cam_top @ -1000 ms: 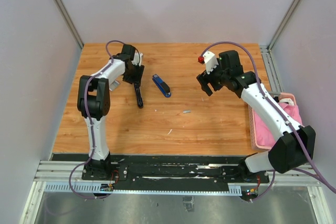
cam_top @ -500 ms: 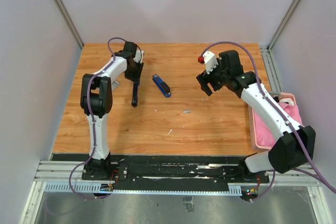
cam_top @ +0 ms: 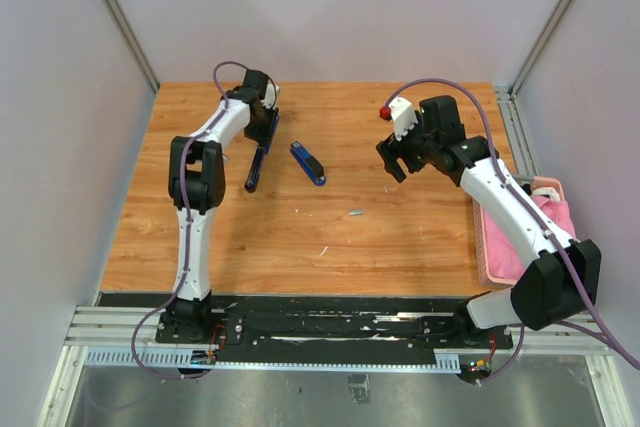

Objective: Unload the staples from the stapler

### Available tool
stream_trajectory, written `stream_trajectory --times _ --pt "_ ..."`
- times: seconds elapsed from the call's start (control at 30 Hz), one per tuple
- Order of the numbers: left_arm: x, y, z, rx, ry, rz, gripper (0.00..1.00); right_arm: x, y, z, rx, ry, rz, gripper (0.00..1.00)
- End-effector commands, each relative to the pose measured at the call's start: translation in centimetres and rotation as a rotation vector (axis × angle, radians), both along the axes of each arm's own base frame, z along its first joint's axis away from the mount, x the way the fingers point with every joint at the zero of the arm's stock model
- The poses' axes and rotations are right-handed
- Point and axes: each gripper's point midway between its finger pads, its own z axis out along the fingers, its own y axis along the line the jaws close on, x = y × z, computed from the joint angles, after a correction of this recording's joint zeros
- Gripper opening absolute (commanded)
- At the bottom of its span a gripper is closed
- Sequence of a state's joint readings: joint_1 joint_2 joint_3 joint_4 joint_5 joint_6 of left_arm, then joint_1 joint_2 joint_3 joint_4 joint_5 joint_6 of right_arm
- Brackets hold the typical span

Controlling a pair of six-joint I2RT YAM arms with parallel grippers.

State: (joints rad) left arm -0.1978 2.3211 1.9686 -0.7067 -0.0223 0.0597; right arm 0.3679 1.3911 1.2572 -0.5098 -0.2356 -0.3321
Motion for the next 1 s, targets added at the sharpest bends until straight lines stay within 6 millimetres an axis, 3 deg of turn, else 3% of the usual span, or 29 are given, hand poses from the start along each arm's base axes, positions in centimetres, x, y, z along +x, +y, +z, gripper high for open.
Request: stream_trajectory --times 0.0,0.2,0.33,0.67,0.8,0.97 --pt "2.1 -1.0 -0.6 -0.015 -0.012 0.023 0.37 0.3 -0.7 -0.4 0.009 0.006 -0.028 0.77" --pt "4.9 -1.7 -0.9 -0.044 -0.051 0.071 0.37 0.7 -1.0 -1.2 -0.007 0.016 -0.038 0.77" --pt "6.4 -1.5 -0.8 -0.039 -0.093 0.102 0.31 0.9 -1.1 -1.7 -0.02 0.023 -0.041 0.77" --pt "9.0 -1.5 1.4 -0.067 -0.208 0.173 0.22 1.1 -1.3 -2.5 -0.037 0.037 -0.043 0.77" --pt "9.6 -1.3 2.8 -0.079 -0.245 0.19 0.32 1.0 -1.3 -2.5 -0.036 0.036 -0.042 0.77" --pt "9.2 -1.9 6.5 -0.139 -0.279 0.17 0.57 0.8 -1.1 -2.2 -0.024 0.033 -0.033 0.77"
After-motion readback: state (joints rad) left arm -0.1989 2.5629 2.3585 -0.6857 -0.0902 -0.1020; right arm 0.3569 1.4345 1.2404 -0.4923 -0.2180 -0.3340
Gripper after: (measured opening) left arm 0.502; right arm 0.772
